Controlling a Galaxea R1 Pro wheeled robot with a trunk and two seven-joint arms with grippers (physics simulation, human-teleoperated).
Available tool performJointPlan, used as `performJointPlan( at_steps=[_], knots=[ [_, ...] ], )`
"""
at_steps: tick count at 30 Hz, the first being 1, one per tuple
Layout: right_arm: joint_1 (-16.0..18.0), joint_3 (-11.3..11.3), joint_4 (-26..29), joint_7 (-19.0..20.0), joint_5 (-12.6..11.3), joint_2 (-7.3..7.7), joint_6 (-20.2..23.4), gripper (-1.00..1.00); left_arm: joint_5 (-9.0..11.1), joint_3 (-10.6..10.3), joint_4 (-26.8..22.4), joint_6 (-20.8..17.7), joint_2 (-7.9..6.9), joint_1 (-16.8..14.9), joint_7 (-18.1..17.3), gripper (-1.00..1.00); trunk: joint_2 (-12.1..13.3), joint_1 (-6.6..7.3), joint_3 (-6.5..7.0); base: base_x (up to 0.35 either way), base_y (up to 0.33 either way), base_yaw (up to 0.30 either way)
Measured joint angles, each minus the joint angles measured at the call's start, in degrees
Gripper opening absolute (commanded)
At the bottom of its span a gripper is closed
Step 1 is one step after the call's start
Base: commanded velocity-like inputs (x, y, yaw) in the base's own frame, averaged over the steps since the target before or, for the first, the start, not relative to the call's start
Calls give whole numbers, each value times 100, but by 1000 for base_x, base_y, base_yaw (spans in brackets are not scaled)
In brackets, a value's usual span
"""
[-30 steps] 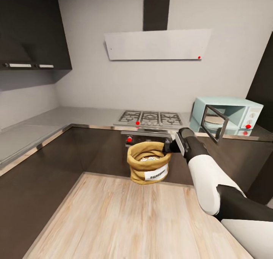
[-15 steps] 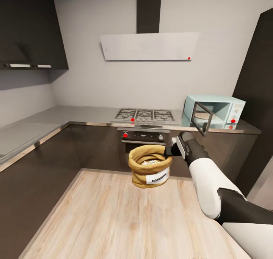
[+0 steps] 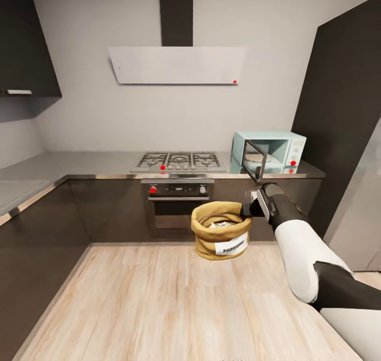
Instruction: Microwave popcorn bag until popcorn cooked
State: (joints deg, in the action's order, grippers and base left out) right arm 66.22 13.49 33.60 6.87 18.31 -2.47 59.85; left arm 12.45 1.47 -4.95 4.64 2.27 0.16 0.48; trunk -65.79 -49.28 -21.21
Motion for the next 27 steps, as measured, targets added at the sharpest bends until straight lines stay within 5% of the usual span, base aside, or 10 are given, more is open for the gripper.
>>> performJointPlan(
  at_steps=[27],
  knots=[
    [0, 1, 18, 0, -18, 89, 1, -100, 10, 9, -8, 0, 0, 0, 0, 100, 0, 0, 0, 0, 0, -278]
  ],
)
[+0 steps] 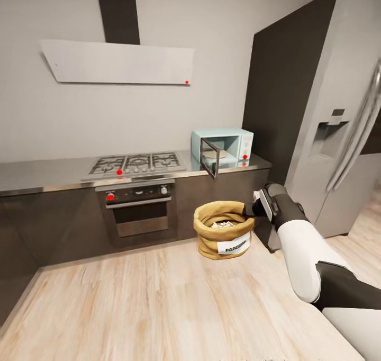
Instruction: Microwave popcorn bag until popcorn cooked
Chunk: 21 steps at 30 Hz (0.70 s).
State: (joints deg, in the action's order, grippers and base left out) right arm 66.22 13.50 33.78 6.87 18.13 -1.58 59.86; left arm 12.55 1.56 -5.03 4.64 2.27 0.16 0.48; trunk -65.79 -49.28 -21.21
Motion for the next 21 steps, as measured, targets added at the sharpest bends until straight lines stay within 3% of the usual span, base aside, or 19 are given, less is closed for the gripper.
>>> performJointPlan(
  at_steps=[12, 21],
  knots=[
    [0, 0, -2, 3, 2, 23, 0, -100, 1, 4, 0, 0, 0, 0, 0, 100, 0, 0, 0, 0, 0, -273],
    [2, 0, -3, 41, -8, 25, -2, -100, -71, -42, 10, -6, -1, -1, -8, 100, -1, 3, 0, 233, -29, -23]
  ],
)
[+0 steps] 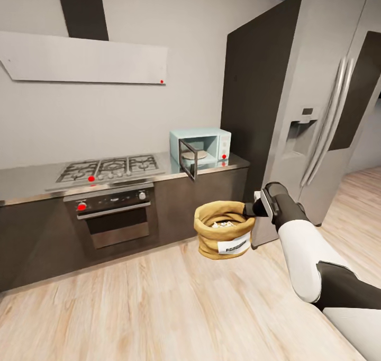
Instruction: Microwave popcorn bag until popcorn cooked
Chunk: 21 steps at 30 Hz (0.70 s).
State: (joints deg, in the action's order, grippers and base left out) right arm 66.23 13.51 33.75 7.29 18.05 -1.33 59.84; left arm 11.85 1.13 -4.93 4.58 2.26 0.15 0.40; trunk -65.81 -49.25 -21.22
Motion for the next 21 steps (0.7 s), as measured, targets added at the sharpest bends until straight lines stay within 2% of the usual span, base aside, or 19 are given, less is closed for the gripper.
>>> performJointPlan(
  at_steps=[21],
  knots=[
    [1, 1, 26, -17, 1, 0, 0, -100, 57, 21, 0, 8, -14, 1, 0, 100, 0, 0, 0, 299, -192, 0]
  ],
)
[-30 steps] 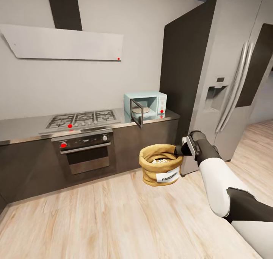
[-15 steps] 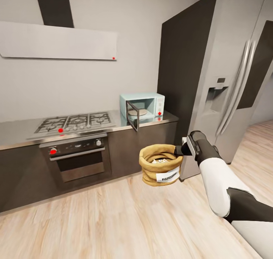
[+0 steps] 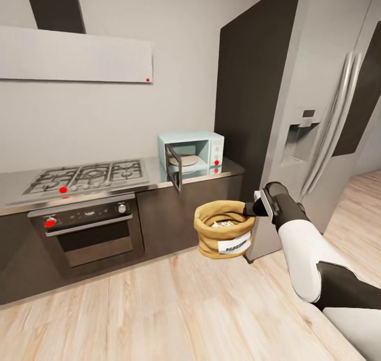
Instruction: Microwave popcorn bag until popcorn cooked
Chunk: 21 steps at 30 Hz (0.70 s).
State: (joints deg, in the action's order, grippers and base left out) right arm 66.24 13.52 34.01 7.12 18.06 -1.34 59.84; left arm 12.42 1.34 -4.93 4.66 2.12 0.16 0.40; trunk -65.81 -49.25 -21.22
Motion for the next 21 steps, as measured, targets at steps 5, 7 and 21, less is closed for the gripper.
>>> performJointPlan(
  at_steps=[5, 7, 21],
  knots=[
    [0, 0, 8, 18, -10, 0, 0, -100, 9, 5, 0, 0, -3, 0, 0, 100, 0, 0, 0, 294, -184, 0],
    [0, 0, 9, 19, -10, 1, 0, -100, 10, 5, 0, 0, -3, 0, 0, 100, 0, 0, 0, 295, -174, 0],
    [0, -9, 3, 9, -2, -9, 0, -100, 11, 12, 0, 0, -3, 0, 0, 100, 0, 0, 0, 295, -154, 228]
  ],
)
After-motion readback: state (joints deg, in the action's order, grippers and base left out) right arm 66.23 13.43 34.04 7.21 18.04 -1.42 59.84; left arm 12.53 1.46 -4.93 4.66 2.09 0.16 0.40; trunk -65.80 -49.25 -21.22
